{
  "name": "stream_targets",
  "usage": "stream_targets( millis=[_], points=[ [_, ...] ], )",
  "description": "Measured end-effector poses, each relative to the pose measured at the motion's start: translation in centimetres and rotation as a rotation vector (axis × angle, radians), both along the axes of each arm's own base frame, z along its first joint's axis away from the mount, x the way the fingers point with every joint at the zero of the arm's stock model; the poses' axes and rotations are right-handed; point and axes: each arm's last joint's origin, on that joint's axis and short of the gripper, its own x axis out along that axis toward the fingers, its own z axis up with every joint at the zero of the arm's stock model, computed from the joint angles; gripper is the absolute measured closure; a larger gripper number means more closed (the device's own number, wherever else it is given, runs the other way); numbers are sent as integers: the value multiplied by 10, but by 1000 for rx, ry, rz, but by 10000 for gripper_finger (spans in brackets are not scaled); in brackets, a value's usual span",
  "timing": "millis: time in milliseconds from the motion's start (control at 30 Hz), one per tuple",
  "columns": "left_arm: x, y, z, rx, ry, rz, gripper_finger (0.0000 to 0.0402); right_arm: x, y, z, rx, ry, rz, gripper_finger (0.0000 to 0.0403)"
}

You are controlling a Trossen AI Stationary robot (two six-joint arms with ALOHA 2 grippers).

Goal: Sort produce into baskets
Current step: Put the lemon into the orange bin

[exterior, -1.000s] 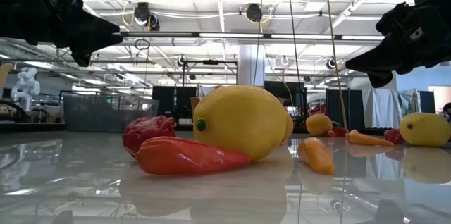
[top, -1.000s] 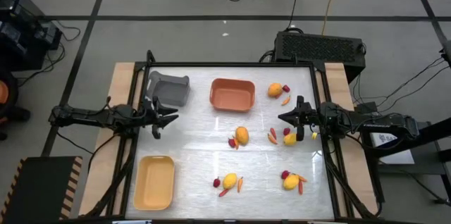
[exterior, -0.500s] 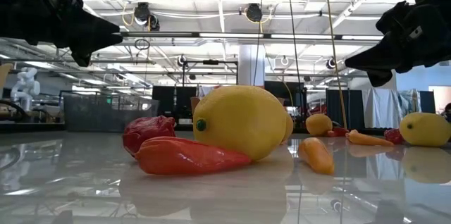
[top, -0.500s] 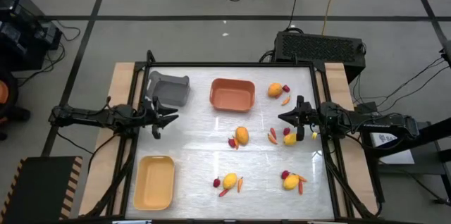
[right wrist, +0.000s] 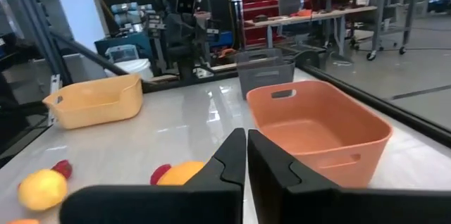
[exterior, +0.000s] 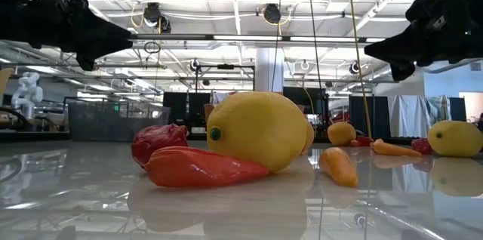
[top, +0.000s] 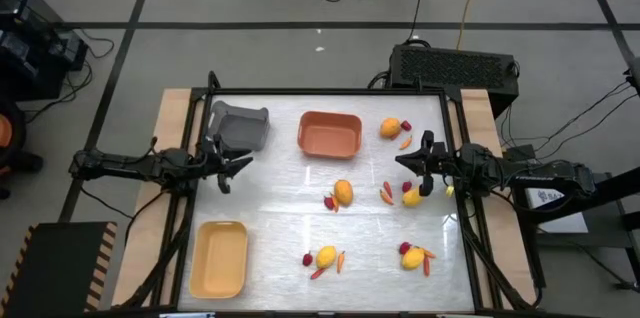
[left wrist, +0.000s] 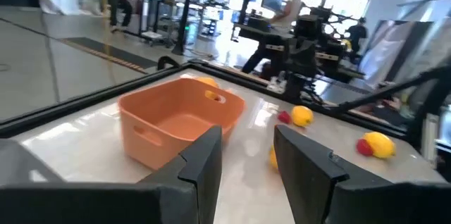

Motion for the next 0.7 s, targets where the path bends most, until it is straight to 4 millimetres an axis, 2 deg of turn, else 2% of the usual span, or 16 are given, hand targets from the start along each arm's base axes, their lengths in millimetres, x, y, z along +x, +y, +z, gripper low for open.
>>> stream_targets(
  millis=[133,267,367,500,700],
  points=[
    [0,0,0,-7,1,6,265,3,-1,2,-3,-22,-11,369],
    [3,-2,-1,-31,5,-58,265,5,-1,3,-2,-29,-11,344],
    [7,-4,6,-29,-57,-107,265,7,-1,5,0,-19,-11,328],
    [14,-4,12,-31,-117,-110,265,12,-2,15,-24,9,-8,312],
    [34,-7,23,-24,-22,-134,265,22,-3,41,-85,126,1,293]
  ],
)
